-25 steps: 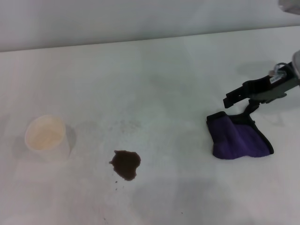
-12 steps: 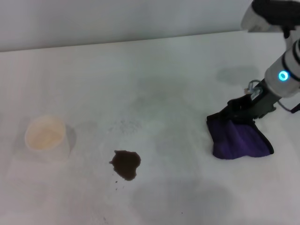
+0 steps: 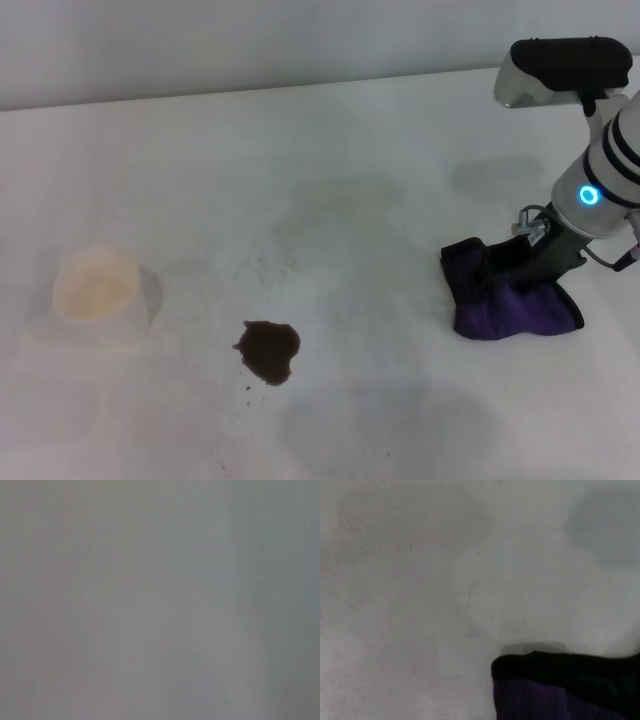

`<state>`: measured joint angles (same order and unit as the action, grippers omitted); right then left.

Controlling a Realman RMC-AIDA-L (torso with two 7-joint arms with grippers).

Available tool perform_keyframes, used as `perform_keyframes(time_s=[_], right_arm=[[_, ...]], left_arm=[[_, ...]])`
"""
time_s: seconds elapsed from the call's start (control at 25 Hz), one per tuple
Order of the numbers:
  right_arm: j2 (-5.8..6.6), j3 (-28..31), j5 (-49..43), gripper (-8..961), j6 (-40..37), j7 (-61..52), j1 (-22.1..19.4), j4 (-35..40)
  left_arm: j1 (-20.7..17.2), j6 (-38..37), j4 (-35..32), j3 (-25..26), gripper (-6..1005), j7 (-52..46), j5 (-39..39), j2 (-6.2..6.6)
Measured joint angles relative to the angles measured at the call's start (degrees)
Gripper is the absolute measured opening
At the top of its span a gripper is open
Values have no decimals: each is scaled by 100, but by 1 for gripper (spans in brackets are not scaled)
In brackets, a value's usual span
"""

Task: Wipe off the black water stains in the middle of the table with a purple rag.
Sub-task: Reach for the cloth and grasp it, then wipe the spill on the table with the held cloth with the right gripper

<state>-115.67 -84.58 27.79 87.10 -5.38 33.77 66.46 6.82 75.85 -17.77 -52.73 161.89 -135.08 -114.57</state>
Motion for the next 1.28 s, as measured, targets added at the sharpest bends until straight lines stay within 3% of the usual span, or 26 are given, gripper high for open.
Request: perform_keyframes(time_s=[0.24,0.6,0.8,1.28], right_arm=[[0,-268,-273,548,-45,-12,90,-126],[-14,-676,-441,297,-17,-147,130,148],[-48,-1118,-133,81,-105,-253,241,262],[-52,-2844,1348,68,-1040,-784,1083,302]], left_arm=[[4,-1,2,0,889,0,0,-35],[-5,-10,-1,-1,887,0,-1,-93],[5,-83,-23,0,887,0,-1,-125],[107,-147,-2,-17,888,0,39,-107]])
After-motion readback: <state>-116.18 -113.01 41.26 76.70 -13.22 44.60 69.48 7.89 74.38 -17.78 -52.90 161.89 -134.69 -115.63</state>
